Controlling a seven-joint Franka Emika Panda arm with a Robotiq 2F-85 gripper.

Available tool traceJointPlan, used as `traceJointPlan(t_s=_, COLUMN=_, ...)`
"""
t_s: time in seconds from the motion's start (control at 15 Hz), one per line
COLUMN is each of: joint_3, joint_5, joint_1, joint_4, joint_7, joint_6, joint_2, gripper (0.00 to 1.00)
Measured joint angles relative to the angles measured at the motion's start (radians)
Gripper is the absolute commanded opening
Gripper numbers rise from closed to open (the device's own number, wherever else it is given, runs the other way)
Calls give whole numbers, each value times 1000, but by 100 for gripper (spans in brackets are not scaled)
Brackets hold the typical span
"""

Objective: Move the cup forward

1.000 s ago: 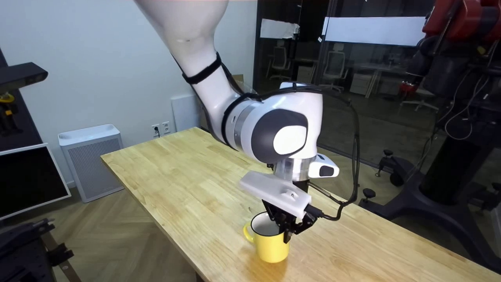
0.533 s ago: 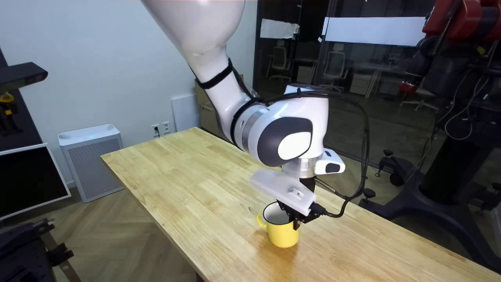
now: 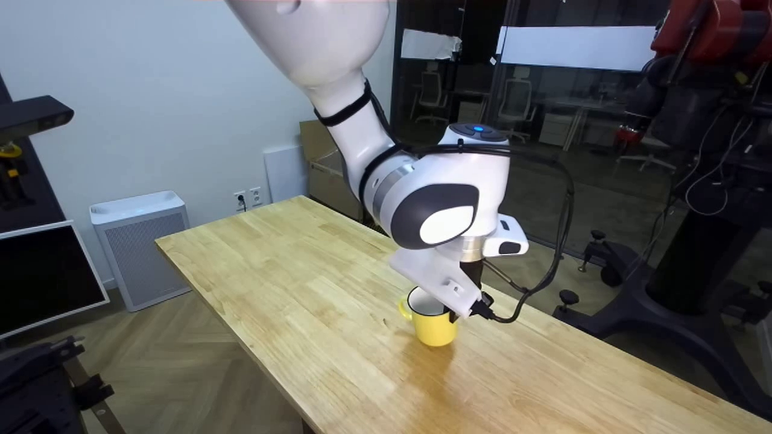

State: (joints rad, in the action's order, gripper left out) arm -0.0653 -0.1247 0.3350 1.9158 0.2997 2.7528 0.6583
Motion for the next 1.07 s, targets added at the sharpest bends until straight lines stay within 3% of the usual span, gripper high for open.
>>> traceJointPlan(t_s=0.47, joint_3=-75, joint_5=-73, joint_1=61, joint_4=-5, joint_7=57, joint_6=-26, joint_2=0, gripper=3)
traceJointPlan(t_s=1.07, joint_3=-92, joint_5=-145, joint_1=89, joint_4=-20, joint_7=112, joint_6=-100, joint_2=16, gripper=3)
